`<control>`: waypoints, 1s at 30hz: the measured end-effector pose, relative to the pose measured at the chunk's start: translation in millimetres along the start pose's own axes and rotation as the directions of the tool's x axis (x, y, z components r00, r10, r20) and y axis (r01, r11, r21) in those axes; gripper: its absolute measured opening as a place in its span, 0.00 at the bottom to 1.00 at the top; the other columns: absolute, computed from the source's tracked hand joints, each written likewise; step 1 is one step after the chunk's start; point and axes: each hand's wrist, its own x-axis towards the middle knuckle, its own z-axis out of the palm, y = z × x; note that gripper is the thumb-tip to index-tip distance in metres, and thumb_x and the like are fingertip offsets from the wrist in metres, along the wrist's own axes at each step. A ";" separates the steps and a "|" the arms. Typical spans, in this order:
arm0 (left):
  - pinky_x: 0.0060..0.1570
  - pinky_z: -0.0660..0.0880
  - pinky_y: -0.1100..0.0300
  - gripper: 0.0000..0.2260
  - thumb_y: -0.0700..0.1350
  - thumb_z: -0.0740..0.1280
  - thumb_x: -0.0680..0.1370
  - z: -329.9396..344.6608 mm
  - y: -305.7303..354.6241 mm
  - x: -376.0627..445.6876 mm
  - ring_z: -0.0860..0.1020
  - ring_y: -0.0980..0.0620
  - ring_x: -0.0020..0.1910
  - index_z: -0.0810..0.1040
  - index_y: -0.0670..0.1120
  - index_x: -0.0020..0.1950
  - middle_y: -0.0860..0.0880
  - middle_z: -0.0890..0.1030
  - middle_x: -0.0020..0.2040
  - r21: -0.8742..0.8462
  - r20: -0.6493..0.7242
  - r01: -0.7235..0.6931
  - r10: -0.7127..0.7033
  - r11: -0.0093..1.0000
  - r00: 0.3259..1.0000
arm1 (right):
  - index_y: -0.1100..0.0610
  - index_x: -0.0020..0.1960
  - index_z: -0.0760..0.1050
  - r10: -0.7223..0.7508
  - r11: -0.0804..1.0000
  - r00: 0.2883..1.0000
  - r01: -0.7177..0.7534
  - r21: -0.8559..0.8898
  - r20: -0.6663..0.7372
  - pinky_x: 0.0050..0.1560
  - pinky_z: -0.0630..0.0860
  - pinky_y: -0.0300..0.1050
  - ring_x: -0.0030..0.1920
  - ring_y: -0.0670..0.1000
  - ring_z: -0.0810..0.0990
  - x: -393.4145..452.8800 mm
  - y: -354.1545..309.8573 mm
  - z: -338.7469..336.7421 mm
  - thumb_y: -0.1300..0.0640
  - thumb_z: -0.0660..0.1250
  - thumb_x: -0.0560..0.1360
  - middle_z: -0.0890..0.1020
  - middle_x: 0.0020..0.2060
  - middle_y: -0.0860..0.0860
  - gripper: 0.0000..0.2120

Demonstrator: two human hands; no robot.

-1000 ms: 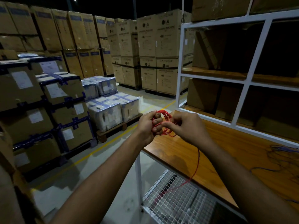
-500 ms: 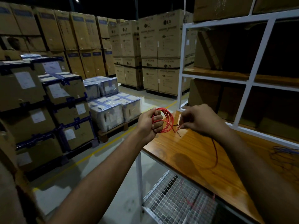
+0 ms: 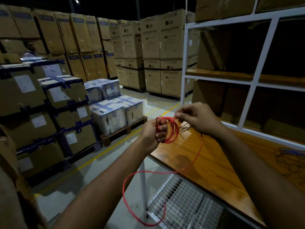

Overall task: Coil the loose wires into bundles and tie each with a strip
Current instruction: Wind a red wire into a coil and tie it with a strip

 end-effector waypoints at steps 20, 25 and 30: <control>0.18 0.52 0.65 0.19 0.53 0.53 0.85 -14.9 2.9 -1.5 0.55 0.58 0.18 0.63 0.49 0.35 0.54 0.58 0.23 0.034 -0.016 0.019 -0.019 0.999 1.000 | 0.47 0.51 0.82 0.186 0.959 0.980 -0.166 -0.228 0.065 0.48 0.80 0.44 0.48 0.44 0.79 -17.5 41.2 26.8 0.54 0.71 0.76 0.82 0.47 0.45 0.05; 0.19 0.50 0.64 0.19 0.52 0.53 0.85 -11.6 -3.5 2.8 0.55 0.57 0.19 0.63 0.49 0.35 0.54 0.59 0.24 0.029 -0.040 -0.006 0.007 1.000 0.999 | 0.48 0.50 0.81 0.121 0.820 0.993 -0.097 -0.564 0.005 0.50 0.74 0.46 0.48 0.47 0.76 -25.0 21.2 38.4 0.53 0.68 0.78 0.80 0.43 0.45 0.03; 0.19 0.50 0.63 0.19 0.52 0.53 0.85 -15.0 -6.3 5.8 0.55 0.57 0.19 0.64 0.48 0.35 0.53 0.59 0.24 0.084 -0.077 -0.031 0.038 0.996 0.996 | 0.54 0.49 0.79 0.132 0.979 0.962 -0.165 0.122 0.238 0.50 0.76 0.44 0.47 0.47 0.78 -33.1 5.0 24.6 0.58 0.62 0.82 0.80 0.44 0.49 0.07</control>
